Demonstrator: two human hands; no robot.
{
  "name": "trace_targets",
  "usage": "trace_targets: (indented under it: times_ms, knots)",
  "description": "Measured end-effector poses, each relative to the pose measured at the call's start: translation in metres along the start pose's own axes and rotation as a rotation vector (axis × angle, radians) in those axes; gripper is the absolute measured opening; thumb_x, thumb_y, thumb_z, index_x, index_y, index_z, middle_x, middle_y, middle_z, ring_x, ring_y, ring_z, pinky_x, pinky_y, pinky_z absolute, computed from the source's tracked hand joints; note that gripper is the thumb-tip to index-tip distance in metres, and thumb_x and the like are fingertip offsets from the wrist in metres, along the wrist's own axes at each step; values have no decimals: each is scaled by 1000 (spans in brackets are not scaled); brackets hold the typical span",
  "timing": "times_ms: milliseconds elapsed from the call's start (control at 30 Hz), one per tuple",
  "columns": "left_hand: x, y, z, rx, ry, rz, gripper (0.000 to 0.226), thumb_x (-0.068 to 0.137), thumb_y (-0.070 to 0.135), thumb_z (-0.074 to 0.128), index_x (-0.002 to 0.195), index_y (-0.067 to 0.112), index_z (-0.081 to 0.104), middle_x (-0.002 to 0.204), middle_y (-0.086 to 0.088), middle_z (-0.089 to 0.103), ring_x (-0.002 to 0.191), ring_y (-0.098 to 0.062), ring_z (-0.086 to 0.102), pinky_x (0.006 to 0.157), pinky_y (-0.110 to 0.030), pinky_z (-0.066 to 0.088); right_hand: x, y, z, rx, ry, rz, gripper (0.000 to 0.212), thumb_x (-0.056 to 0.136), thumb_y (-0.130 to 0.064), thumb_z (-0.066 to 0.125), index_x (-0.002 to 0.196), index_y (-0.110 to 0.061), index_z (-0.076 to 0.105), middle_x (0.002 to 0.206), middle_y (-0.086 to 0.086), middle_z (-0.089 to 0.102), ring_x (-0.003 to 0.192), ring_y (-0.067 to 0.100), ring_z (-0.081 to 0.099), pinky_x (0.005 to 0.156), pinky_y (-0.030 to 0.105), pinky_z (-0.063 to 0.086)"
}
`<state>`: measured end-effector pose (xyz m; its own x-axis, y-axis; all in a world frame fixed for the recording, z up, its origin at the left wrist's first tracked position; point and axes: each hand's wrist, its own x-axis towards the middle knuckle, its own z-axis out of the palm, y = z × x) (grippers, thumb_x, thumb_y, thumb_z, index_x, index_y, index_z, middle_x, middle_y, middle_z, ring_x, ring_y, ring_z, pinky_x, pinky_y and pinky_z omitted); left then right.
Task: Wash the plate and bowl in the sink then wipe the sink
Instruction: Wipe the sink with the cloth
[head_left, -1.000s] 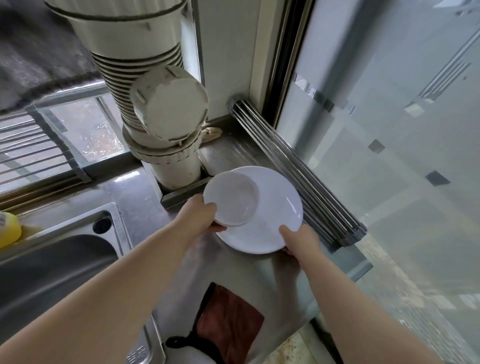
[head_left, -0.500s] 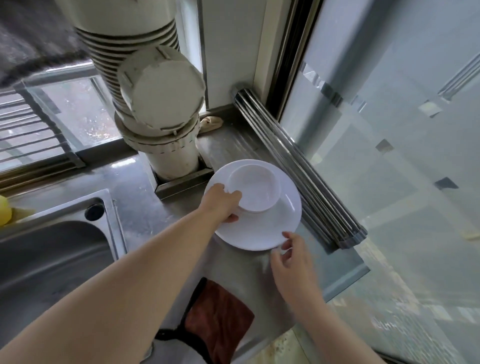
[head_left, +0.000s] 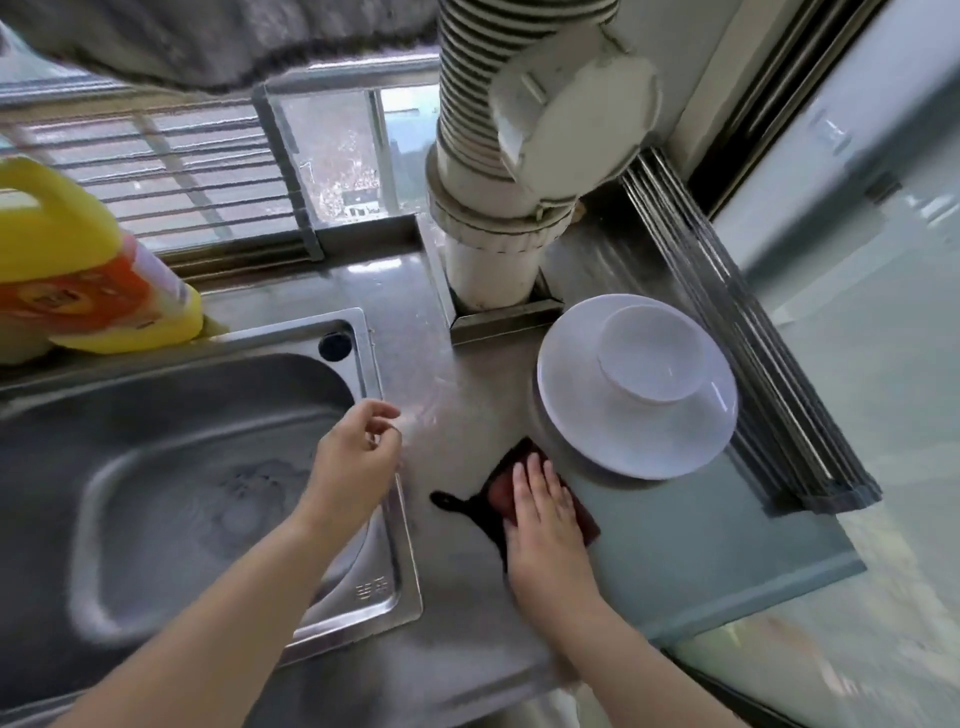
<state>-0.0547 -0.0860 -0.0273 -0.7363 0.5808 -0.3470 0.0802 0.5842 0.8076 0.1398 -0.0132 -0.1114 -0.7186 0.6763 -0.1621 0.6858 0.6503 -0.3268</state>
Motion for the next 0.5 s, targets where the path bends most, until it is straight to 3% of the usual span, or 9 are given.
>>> trace_targets:
  times_ms: [133, 200, 333, 433, 500]
  knots:
    - [-11, -20, -32, -34, 36, -2, 24, 92, 3, 51, 87, 25, 58, 82, -5, 63, 65, -20, 63, 59, -30, 51, 87, -33, -16, 97, 12, 158, 67, 95, -28, 34, 150, -4, 5, 158, 14, -4, 146, 25, -5, 116, 32, -7]
    - [-14, -26, -48, -57, 57, -8, 24, 93, 2, 51, 88, 25, 57, 85, -5, 62, 67, -21, 63, 59, -26, 50, 122, -57, -16, 103, 0, 200, 70, 95, -26, 36, 151, -5, 0, 158, 14, -9, 146, 25, -11, 116, 34, -9]
    - [-16, -38, -75, -80, 106, -20, 23, 93, 3, 51, 88, 24, 58, 86, -6, 63, 64, -17, 63, 55, -22, 47, 125, -93, -6, 167, -105, -58, 63, 94, -16, 37, 152, -13, 12, 160, 5, 0, 147, 19, -5, 115, 28, -9]
    - [-16, -45, -88, -94, 115, -38, 21, 94, 4, 50, 89, 23, 58, 88, -7, 64, 65, -18, 63, 54, -23, 46, 85, -78, -7, 309, -174, -265, 62, 84, -6, 41, 145, -16, 35, 155, -4, 23, 145, 11, 10, 113, 14, -7]
    - [-14, -48, -93, -90, 92, -60, 18, 94, 4, 50, 92, 19, 59, 90, -9, 64, 66, -18, 62, 54, -20, 45, 61, -55, -13, 327, -193, -286, 62, 81, -6, 38, 142, -18, 41, 150, -11, 26, 142, 3, 12, 117, 17, -1]
